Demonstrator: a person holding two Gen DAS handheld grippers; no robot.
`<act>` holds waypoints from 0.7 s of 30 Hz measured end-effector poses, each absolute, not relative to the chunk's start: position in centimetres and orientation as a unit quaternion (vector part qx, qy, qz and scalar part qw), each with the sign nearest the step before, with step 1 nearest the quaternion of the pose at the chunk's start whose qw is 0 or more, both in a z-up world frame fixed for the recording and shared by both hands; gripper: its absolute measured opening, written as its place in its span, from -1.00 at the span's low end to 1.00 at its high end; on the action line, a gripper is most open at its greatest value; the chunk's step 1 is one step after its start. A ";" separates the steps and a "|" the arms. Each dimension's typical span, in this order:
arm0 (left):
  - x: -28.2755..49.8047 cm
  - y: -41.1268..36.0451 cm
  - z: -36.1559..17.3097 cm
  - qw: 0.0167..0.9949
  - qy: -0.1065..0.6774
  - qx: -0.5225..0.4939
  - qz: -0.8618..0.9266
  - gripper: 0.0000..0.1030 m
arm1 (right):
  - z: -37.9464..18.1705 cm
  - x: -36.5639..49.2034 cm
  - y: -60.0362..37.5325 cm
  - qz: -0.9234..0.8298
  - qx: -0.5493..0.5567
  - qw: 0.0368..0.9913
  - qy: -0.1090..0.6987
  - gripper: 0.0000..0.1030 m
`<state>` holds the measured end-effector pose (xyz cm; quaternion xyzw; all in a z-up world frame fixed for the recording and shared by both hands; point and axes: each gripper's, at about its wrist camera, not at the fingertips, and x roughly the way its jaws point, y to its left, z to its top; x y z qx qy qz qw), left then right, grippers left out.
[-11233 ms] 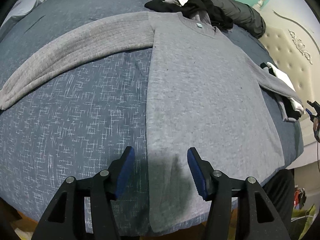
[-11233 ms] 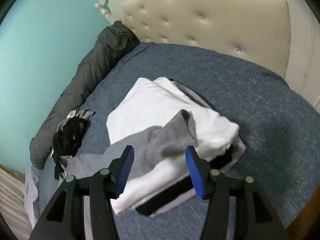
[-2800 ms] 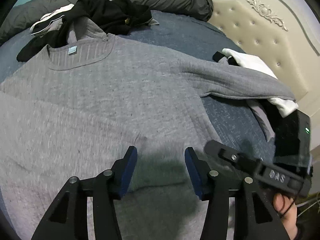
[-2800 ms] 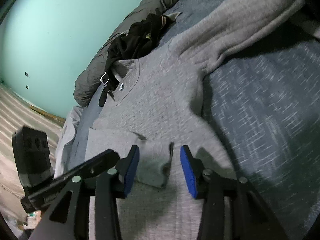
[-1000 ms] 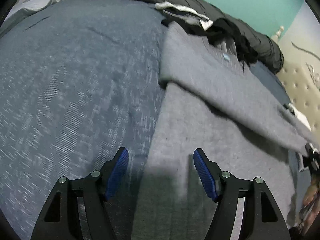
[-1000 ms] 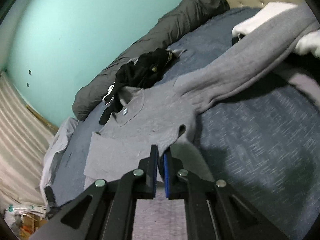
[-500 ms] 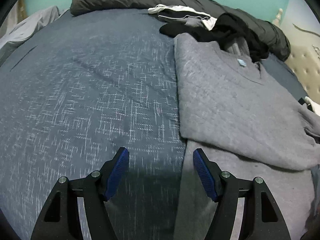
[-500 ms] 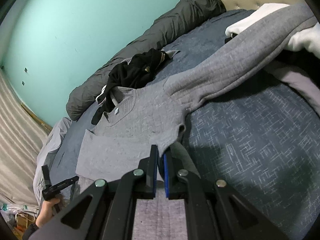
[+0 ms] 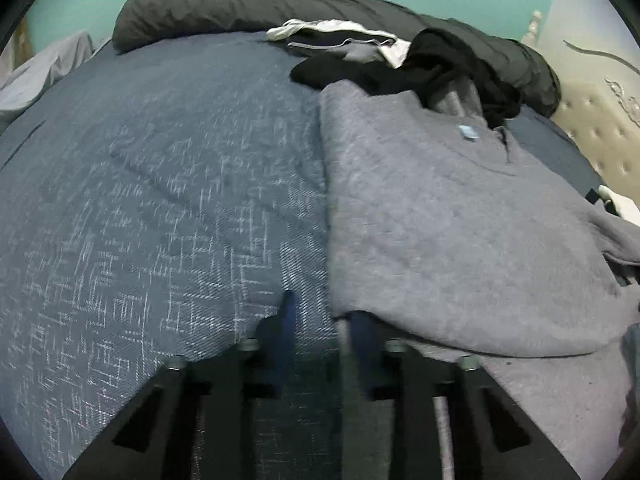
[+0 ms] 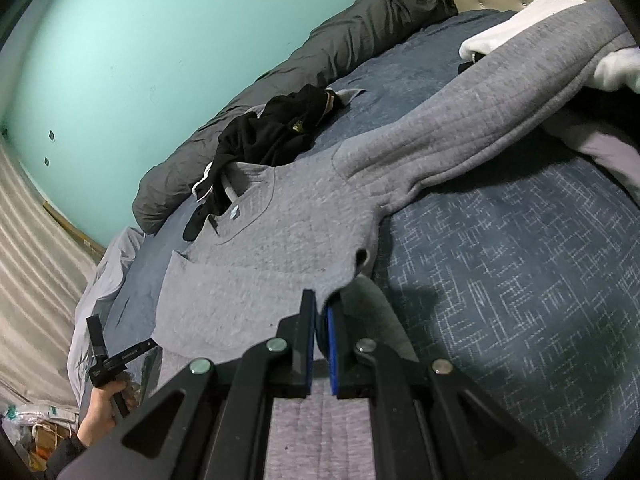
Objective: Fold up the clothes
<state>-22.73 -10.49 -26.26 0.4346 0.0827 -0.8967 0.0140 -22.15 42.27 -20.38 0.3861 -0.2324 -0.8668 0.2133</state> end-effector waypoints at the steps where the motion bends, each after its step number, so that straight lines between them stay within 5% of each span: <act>1: -22.6 -10.4 -25.7 0.017 0.077 0.427 -0.901 -0.76 | -20.3 -22.1 42.2 -0.867 0.386 0.214 -0.232 -0.90; 3: -22.3 -10.8 -24.7 0.029 0.077 0.411 -0.908 -0.91 | -20.2 -22.0 42.1 -0.867 0.386 0.217 -0.230 -0.90; 21: -22.7 -15.5 -23.0 0.090 0.106 0.375 -0.916 -0.92 | -21.3 -21.7 40.1 -0.855 0.410 0.241 -0.208 -0.90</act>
